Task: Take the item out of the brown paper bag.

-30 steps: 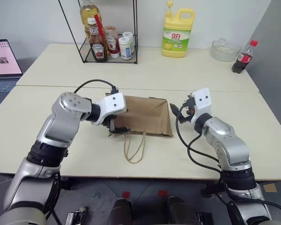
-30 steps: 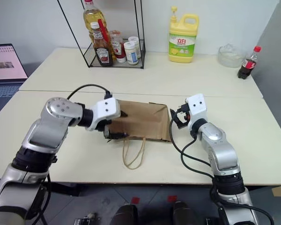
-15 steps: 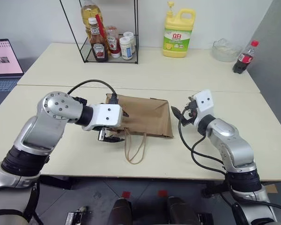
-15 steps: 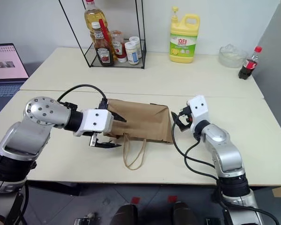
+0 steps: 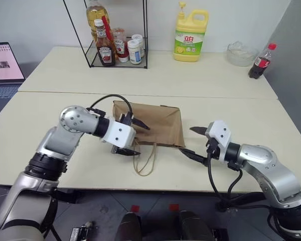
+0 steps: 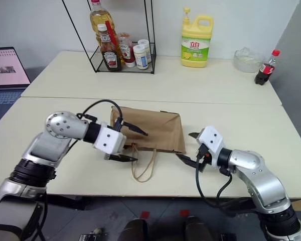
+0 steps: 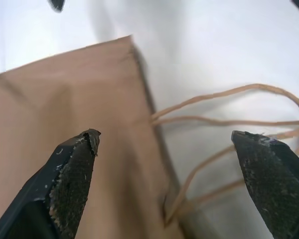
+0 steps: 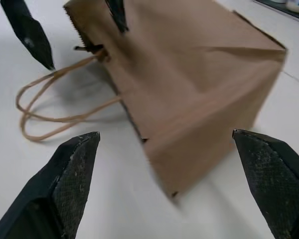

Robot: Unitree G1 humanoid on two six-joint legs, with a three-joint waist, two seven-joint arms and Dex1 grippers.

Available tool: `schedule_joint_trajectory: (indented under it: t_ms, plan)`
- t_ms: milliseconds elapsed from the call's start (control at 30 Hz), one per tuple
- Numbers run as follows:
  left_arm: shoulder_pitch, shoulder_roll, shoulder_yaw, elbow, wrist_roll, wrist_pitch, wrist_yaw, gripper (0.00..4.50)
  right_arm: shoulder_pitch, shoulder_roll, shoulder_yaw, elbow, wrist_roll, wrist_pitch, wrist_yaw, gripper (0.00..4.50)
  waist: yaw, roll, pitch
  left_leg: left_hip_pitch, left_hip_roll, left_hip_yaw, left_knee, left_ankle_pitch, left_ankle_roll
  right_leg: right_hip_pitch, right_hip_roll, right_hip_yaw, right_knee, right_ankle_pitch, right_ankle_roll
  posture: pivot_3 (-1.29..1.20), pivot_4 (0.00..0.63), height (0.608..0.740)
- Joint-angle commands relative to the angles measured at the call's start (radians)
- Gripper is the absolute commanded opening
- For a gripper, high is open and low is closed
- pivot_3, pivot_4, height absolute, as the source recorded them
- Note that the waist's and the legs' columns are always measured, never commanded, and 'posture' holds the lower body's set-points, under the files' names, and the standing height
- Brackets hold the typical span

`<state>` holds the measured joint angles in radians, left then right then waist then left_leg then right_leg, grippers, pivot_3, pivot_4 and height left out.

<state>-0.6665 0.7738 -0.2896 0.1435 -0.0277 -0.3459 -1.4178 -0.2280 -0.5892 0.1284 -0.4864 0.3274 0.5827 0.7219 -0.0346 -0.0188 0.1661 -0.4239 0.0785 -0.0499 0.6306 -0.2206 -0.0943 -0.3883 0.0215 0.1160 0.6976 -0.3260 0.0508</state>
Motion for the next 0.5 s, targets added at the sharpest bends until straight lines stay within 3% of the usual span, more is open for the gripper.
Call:
schedule_joint_trajectory:
  t_ms: [33, 233, 500]
  plan:
    - [-0.028, 0.004, -0.025, 0.031, 0.021, -0.107, -0.026, 4.5, -0.009, -0.005, -0.002, -0.052, -0.002, -0.014, -0.003, 4.48, 0.001, 0.0, 0.0, 0.0, 0.0, 0.0, 0.0, 0.0, 0.0, 0.0, 0.0, 0.0, 0.0, 0.0, 0.0, 0.0, 0.15, 0.74]
    - [-0.076, -0.015, -0.012, 0.072, -0.02, -0.085, -0.04, 4.5, 0.012, -0.021, -0.008, -0.059, -0.002, -0.024, 0.001, 4.48, 0.002, 0.0, 0.0, 0.0, 0.0, 0.0, 0.0, 0.0, 0.0, 0.0, 0.0, 0.0, 0.0, 0.0, 0.0, 0.0, 0.15, 0.74]
    - [-0.126, 0.033, -0.012, 0.079, -0.043, -0.048, -0.123, 4.5, 0.056, -0.018, 0.002, -0.037, -0.014, -0.071, 0.002, 4.48, 0.001, 0.0, 0.0, 0.0, 0.0, 0.0, 0.0, 0.0, 0.0, 0.001, 0.0, 0.0, 0.0, 0.0, 0.0, 0.0, 0.15, 0.74]
